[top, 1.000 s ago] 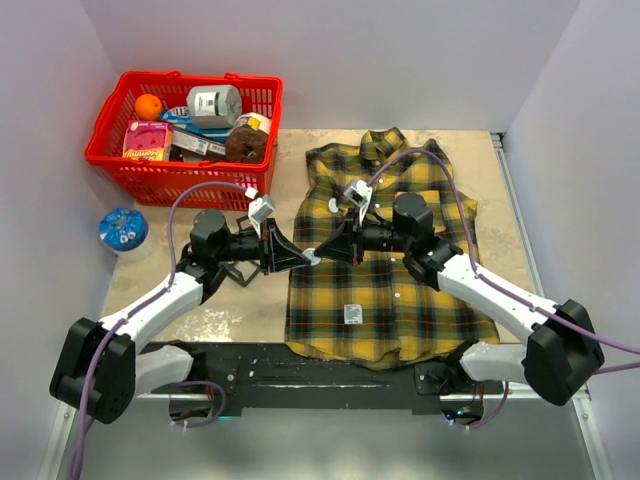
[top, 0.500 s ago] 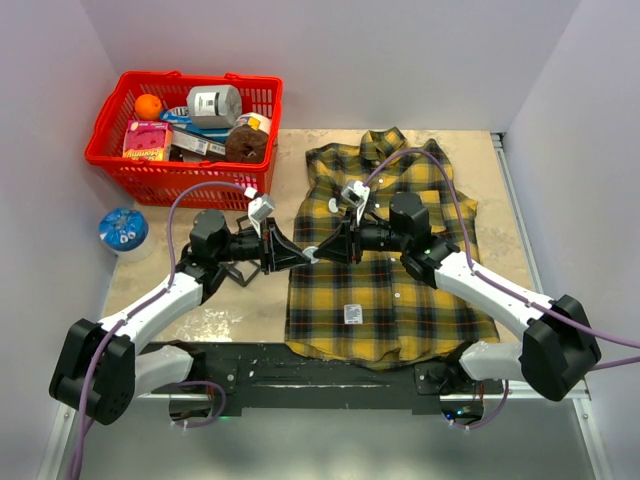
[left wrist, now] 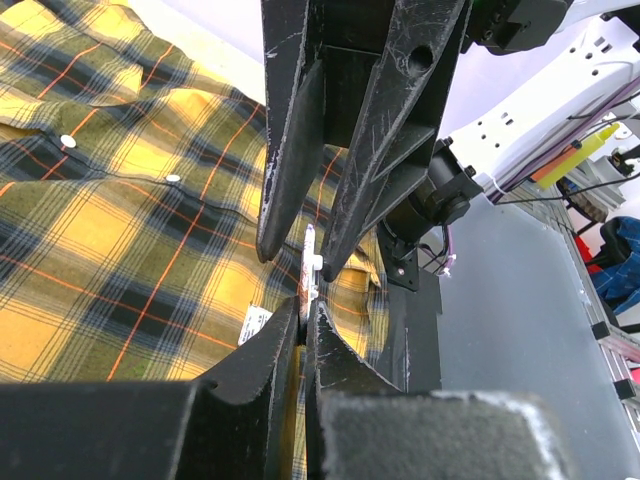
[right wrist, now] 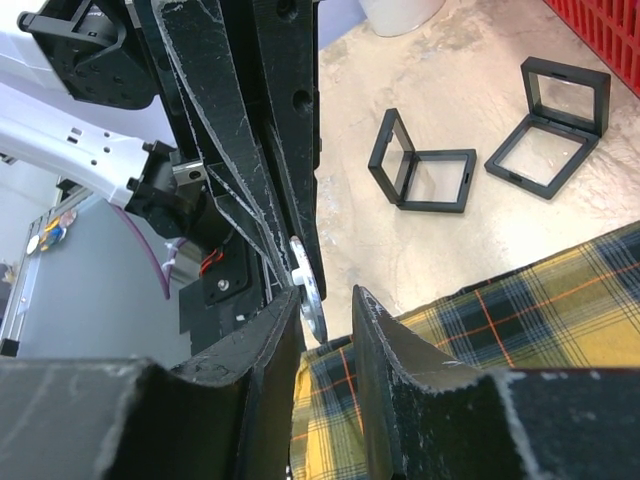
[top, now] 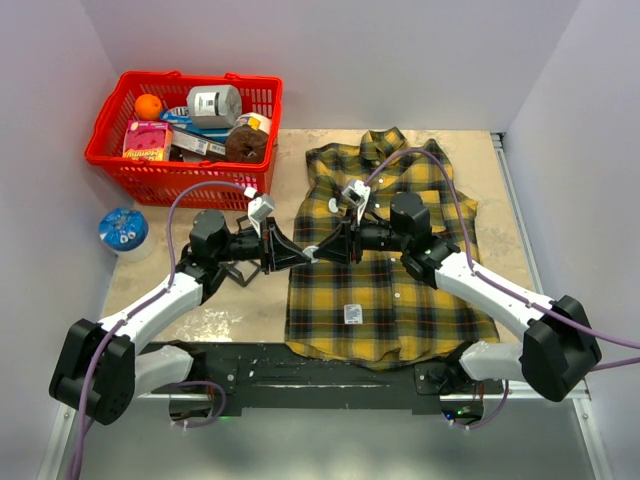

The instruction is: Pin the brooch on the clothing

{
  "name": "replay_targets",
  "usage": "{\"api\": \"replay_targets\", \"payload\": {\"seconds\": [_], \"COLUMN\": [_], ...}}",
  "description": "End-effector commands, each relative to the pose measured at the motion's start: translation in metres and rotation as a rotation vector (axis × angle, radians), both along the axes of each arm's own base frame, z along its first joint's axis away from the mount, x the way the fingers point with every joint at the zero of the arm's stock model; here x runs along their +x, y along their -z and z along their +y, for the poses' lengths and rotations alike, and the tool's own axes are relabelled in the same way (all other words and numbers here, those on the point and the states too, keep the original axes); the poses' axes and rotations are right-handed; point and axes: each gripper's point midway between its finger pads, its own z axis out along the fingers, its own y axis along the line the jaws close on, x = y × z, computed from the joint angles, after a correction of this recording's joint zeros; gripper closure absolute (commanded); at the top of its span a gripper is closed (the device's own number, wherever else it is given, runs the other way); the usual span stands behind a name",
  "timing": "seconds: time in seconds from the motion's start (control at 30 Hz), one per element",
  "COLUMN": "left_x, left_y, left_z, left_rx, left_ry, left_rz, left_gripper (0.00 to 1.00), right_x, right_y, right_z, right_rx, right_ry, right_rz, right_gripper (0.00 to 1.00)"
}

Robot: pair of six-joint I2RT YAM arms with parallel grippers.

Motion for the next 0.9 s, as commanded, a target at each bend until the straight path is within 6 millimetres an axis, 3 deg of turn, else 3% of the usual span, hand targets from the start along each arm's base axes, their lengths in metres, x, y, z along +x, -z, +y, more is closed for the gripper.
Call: {"api": "replay_targets", "payload": {"seconds": [0.0, 0.33, 0.87], "left_x": [-0.002, -0.004, -0.012], "left_y": [-0.018, -0.017, -0.014], "left_z": [-0.002, -0.002, -0.008], "left_rx": [-0.035, -0.039, -0.035], "left_ry": [0.016, 0.022, 0.065], "left_rz": [-0.065, -0.057, -0.056], "left_gripper": [1.0, 1.0, 1.0], "right_x": [-0.007, -0.005, 0.005], "right_y": [-0.015, -0.01, 0.002], "right_z": [-0.001, 0.003, 0.013], "right_rx": [0.037, 0.048, 0.026], "right_ry": [-0.022, -0.025, -0.014], "right_rz": [-0.04, -0.021, 0.021], "right_gripper": [0.68, 0.69, 0.84]}}
